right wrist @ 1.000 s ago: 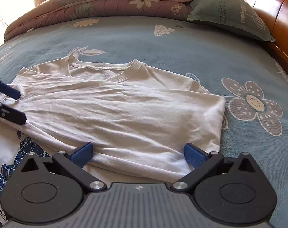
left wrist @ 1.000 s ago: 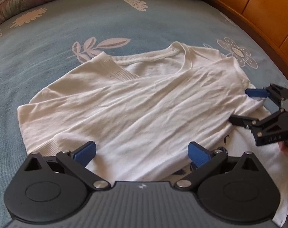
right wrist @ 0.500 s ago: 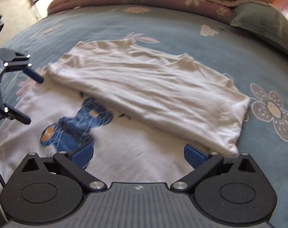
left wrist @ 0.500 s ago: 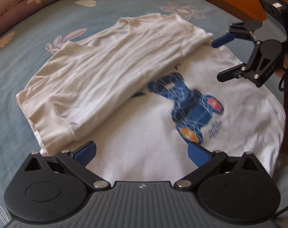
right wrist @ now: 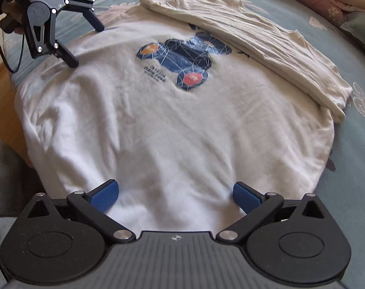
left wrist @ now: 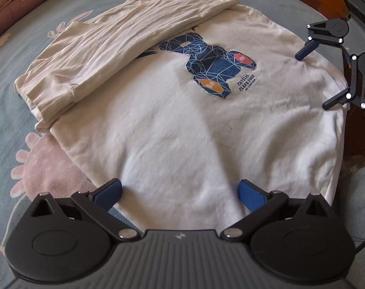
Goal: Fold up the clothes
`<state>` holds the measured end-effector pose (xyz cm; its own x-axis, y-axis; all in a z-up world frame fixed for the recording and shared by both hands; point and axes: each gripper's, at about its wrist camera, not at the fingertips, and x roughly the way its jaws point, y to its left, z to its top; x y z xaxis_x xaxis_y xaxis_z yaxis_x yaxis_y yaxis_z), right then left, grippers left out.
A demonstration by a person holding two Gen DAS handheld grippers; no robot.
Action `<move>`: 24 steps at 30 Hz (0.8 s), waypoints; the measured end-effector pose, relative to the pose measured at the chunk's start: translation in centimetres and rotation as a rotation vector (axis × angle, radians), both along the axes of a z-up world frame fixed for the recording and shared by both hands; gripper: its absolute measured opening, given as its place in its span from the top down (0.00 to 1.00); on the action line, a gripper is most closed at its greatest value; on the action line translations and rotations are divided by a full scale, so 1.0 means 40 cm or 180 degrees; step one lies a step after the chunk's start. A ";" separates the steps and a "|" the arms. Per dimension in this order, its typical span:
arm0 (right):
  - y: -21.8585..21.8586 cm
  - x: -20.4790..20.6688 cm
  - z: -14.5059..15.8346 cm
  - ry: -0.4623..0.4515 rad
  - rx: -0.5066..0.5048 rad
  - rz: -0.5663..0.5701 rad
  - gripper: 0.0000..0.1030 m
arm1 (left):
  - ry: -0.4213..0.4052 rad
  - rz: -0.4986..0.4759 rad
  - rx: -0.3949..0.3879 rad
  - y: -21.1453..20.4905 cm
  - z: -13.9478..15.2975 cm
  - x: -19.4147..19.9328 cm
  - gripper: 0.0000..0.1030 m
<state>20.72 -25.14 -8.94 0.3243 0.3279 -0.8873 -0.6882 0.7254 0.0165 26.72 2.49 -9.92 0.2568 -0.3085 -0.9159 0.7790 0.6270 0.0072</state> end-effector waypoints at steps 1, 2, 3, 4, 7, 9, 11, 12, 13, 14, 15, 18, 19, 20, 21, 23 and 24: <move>-0.006 -0.007 0.006 0.0005 -0.0010 0.0025 0.00 | -0.0051 -0.0051 0.0006 -0.009 0.010 -0.012 0.01; -0.012 -0.015 0.011 0.0010 -0.0020 0.0049 0.00 | -0.0090 -0.0121 -0.0036 -0.023 0.021 -0.025 0.01; -0.019 -0.022 0.017 0.0015 -0.0031 0.0074 0.00 | -0.0111 -0.0196 -0.0090 -0.041 0.031 -0.037 0.01; -0.025 -0.030 0.023 0.0020 -0.0041 0.0099 0.00 | -0.0119 -0.0261 -0.0139 -0.061 0.036 -0.048 0.01; -0.024 -0.038 0.029 0.0002 -0.0028 0.0192 0.00 | -0.0096 -0.0412 -0.0275 -0.134 0.029 -0.083 0.01; -0.006 -0.045 0.010 -0.0047 -0.0052 0.0326 0.00 | -0.0070 -0.0473 -0.0317 -0.172 0.016 -0.103 0.01; 0.012 -0.053 -0.008 -0.0096 -0.0075 0.0461 0.00 | 0.0004 -0.0542 -0.0256 -0.191 -0.010 -0.124 0.01; 0.019 -0.057 -0.017 -0.0121 -0.0084 0.0523 0.00 | -0.0018 -0.0580 -0.0185 -0.187 -0.020 -0.138 0.01; 0.010 -0.065 -0.015 -0.0147 -0.0066 0.0523 0.00 | -0.0054 -0.0619 -0.0111 -0.182 -0.029 -0.153 0.01; 0.000 -0.072 -0.013 -0.0169 -0.0052 0.0519 0.00 | -0.0122 -0.0673 -0.0072 -0.167 -0.029 -0.167 0.01; -0.015 -0.077 -0.004 -0.0135 -0.0101 0.0468 0.00 | -0.0101 -0.0669 -0.0059 -0.153 -0.026 -0.170 0.01; -0.058 -0.101 0.025 -0.0141 -0.0127 0.0459 0.00 | -0.0070 -0.0573 0.0055 -0.127 -0.009 -0.173 0.01; -0.072 -0.109 0.034 -0.0148 -0.0134 0.0466 0.00 | -0.0084 -0.0577 0.0079 -0.127 -0.008 -0.175 0.01; -0.081 -0.112 0.031 -0.0132 -0.0167 0.0453 0.00 | -0.0076 -0.0584 0.0119 -0.131 -0.013 -0.175 0.01; -0.091 -0.115 0.028 -0.0113 -0.0200 0.0438 0.00 | -0.0061 -0.0567 0.0127 -0.135 -0.018 -0.172 0.01; -0.103 -0.112 0.009 -0.0017 -0.0294 0.0360 0.00 | -0.0019 -0.0495 0.0105 -0.139 -0.024 -0.162 0.01; -0.115 -0.114 0.002 0.0027 -0.0305 0.0326 0.00 | 0.0000 -0.0453 0.0084 -0.137 -0.025 -0.160 0.01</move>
